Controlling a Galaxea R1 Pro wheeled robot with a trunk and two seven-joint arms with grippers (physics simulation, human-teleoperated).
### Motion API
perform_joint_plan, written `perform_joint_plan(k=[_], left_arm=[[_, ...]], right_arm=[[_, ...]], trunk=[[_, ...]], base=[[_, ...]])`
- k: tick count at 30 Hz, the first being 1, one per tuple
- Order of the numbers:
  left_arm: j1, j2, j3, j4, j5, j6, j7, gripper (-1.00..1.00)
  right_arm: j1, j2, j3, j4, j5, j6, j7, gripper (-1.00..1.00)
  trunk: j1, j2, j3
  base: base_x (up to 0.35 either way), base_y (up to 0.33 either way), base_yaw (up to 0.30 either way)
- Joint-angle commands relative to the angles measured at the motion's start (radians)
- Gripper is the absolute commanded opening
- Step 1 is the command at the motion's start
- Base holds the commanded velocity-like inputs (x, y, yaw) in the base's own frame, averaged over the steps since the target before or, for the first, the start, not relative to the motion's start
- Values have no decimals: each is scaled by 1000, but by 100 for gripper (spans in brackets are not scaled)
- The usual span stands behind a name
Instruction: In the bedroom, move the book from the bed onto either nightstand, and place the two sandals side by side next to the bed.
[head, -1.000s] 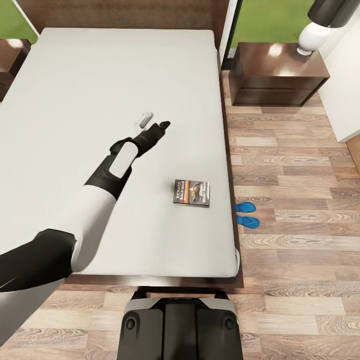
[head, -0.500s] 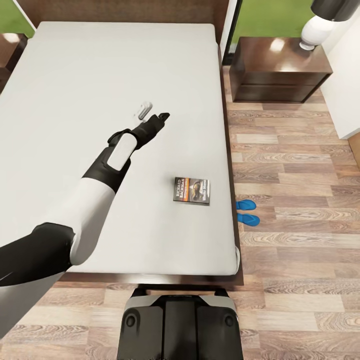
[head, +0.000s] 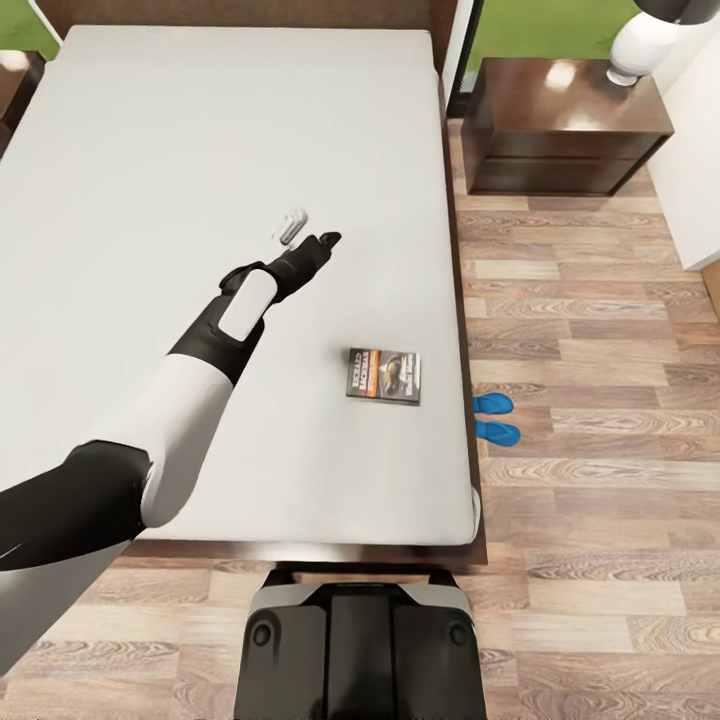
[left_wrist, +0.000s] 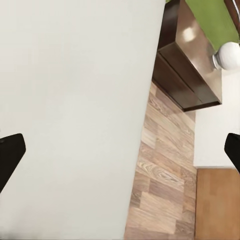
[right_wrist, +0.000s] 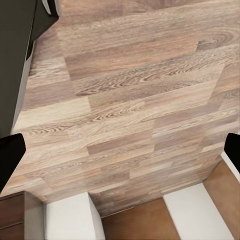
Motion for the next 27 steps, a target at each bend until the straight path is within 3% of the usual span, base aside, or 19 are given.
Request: perform_joint_plan(k=[1, 27], left_arm=[[-1, 0, -3, 0, 10, 2, 7, 100], [-2, -12, -3, 4, 9, -8, 4, 100]], right_arm=[[-1, 0, -8, 2, 10, -4, -3, 100], [-1, 0, -8, 2, 10, -5, -3, 100]], trunk=[[0, -2, -3], [0, -2, -44]], base=[[0, 0, 0], [0, 0, 0]])
